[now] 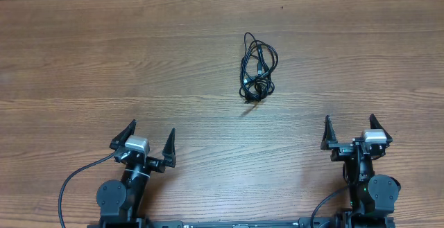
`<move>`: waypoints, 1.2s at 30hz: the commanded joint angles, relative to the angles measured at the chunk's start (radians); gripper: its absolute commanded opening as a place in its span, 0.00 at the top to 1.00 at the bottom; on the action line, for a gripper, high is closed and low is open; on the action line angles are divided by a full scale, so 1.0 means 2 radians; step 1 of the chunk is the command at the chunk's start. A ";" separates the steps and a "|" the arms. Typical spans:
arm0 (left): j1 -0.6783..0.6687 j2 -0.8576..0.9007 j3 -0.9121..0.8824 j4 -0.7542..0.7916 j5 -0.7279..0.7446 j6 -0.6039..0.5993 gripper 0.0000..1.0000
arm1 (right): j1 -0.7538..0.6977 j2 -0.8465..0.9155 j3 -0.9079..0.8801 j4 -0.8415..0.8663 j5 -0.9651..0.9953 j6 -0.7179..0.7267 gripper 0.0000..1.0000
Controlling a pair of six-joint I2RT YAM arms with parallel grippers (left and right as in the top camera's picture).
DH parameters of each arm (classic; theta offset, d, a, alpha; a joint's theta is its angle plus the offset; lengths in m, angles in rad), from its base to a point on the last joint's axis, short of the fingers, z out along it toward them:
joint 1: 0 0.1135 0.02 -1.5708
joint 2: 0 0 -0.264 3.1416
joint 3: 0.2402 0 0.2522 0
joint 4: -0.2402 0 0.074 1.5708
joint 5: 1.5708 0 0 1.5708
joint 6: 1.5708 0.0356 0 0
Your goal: Untangle cables
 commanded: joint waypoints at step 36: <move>0.002 -0.002 -0.003 0.002 -0.003 0.011 0.01 | 0.002 -0.001 -0.005 0.003 0.000 0.000 0.00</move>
